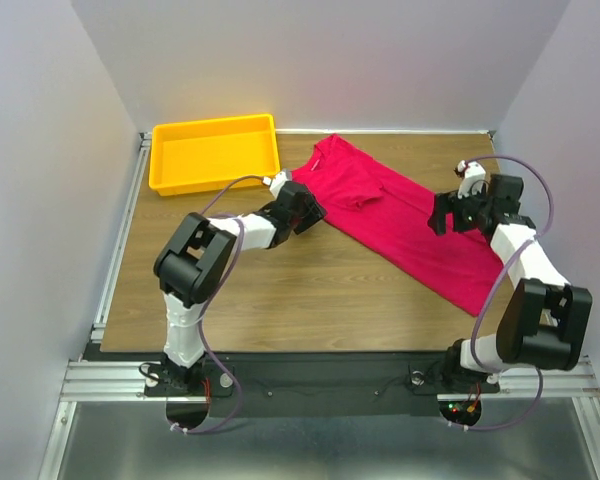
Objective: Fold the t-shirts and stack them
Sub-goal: Fold the tshirt
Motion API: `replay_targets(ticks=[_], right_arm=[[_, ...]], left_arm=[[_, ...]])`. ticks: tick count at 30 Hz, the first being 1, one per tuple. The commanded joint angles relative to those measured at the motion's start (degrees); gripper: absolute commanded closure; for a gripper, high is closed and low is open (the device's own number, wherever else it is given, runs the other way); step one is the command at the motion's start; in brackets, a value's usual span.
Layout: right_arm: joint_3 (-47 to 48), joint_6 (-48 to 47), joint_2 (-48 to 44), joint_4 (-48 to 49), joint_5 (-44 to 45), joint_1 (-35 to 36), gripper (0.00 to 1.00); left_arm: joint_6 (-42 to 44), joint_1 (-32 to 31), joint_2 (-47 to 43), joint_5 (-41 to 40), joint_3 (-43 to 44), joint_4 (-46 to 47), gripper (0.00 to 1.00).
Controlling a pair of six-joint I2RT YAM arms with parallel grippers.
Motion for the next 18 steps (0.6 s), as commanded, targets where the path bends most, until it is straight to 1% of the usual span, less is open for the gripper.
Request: replay_targets(ticks=[1, 4, 8, 10, 11, 14, 15, 16, 18], right_arm=[[-0.5, 0.9, -5.6, 1.6, -3.1, -0.7, 0.05], [-1.3, 2.2, -6.5, 1.6, -3.3, -1.1, 0.05], [-2.0, 3.1, -7.4, 1.6, -4.1, -1.3, 0.05], [-2.3, 3.4, -7.9, 1.6, -4.1, -1.2, 0.05], [-2.5, 3.5, -8.4, 1.6, -4.1, -1.2, 0.05], [-3.0, 3.6, -9.6, 1.6, -4.3, -1.2, 0.05], [-3.0, 3.7, -9.9, 1.6, -4.4, -1.2, 0.05], [-3.1, 3.7, -10.2, 1.6, -4.4, -1.2, 0.05], [-3.5, 3.6, -10.6, 1.6, -4.3, -1.2, 0.05]], left_arm=[[-3.8, -0.9, 2.8, -6.5, 8.7, -8.2, 0.42], [-4.5, -1.0, 5.9, -7.6, 12.6, -14.8, 0.45], [-3.8, -1.0, 8.3, -7.7, 14.3, -15.9, 0.47], [-2.0, -1.0, 10.3, -7.5, 16.2, -17.2, 0.55], [-1.4, -0.8, 11.9, -6.8, 18.0, -18.1, 0.65], [0.5, -0.7, 13.4, -6.2, 19.9, -18.8, 0.81], [0.9, -0.7, 13.5, -6.1, 20.0, -19.2, 0.82], [1.4, -0.5, 13.5, -6.0, 19.9, -19.2, 0.86], [3.4, -0.1, 13.4, -5.9, 19.8, -19.2, 0.87]])
